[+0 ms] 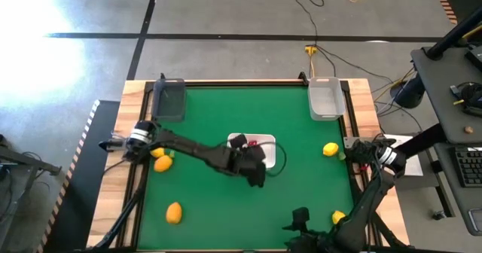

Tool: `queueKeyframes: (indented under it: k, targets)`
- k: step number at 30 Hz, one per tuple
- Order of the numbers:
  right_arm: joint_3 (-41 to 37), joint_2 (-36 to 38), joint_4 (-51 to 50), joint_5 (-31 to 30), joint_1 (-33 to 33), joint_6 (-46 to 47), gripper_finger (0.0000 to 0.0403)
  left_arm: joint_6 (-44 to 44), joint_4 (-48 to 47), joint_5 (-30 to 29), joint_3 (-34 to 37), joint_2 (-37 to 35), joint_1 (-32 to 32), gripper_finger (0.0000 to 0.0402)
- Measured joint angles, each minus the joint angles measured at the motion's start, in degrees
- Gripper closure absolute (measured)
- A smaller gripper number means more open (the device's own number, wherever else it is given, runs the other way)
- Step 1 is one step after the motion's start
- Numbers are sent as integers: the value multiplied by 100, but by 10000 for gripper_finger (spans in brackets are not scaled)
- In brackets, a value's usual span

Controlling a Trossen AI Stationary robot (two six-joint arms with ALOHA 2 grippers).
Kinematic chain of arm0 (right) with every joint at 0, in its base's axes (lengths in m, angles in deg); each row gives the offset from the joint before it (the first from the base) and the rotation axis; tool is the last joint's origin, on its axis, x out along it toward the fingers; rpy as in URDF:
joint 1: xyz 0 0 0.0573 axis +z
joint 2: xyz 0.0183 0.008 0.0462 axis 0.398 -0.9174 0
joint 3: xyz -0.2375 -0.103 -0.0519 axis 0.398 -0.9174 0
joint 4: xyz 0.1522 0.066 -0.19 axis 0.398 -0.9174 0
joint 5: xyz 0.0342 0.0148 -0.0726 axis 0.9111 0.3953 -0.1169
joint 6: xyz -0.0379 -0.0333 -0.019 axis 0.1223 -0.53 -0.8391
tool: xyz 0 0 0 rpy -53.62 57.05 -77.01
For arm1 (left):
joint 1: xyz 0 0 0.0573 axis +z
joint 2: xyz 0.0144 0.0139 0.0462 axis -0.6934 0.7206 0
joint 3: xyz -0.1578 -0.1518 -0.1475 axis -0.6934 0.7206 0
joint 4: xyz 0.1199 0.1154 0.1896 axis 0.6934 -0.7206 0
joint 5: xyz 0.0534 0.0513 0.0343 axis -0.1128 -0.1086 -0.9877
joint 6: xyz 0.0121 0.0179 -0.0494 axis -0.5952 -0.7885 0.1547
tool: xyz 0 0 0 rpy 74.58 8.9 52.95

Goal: Sort produce into baskets
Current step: Put the red chili pepper into the white bin, then put the yellow lemon into the black bin

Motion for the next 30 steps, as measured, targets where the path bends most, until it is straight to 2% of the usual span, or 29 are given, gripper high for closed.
queueKeyframes:
  k: [7,13,20,25,30]
  targets:
    - [-48,0,-61,2,1,4,181,121,-16,629,7,405,421,343]
    - [-48,0,-247,4,11,88,181,307,-1,660,-2,607,503,333]
    - [-50,69,-318,-52,-53,142,181,137,-187,572,22,459,422,254]
    - [-50,216,-358,-138,-79,191,181,105,-658,138,20,-6,275,192]
    - [-50,347,-424,-143,-87,413,181,245,-1147,15,17,-714,-136,161]
